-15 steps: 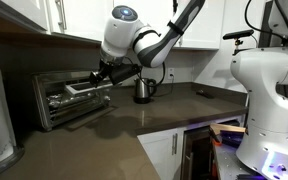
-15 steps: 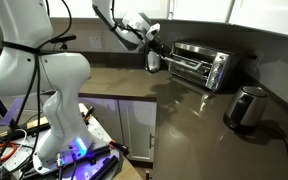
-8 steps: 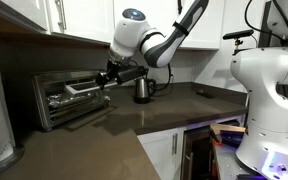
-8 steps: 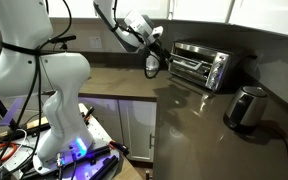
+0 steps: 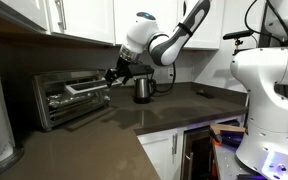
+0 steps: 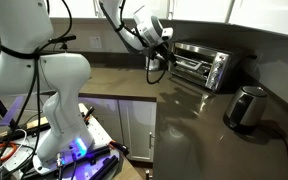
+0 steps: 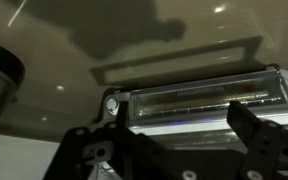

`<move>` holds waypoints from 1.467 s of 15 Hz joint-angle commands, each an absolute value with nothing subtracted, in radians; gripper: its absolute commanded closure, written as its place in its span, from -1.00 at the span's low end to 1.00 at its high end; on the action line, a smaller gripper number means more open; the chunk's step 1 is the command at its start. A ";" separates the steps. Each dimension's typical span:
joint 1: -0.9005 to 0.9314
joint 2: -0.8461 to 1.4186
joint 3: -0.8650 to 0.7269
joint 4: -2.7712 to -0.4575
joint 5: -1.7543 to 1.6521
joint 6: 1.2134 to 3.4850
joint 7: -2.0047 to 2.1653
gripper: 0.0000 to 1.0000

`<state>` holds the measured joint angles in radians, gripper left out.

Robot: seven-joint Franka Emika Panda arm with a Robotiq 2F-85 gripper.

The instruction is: Close the oven

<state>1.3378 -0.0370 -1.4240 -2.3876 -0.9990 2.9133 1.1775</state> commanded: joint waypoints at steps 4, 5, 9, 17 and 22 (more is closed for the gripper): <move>1.323 -0.180 -1.415 -2.430 -0.740 2.886 0.845 -1.00; 1.350 -0.195 -1.440 -2.429 -0.715 2.874 0.815 -1.00; 1.497 -0.256 -1.568 -2.401 -0.643 2.790 0.726 -1.00; 1.870 -0.355 -1.944 -2.229 -0.748 2.642 0.738 -1.00; 2.087 -0.446 -2.154 -2.093 -0.936 2.653 0.780 -1.00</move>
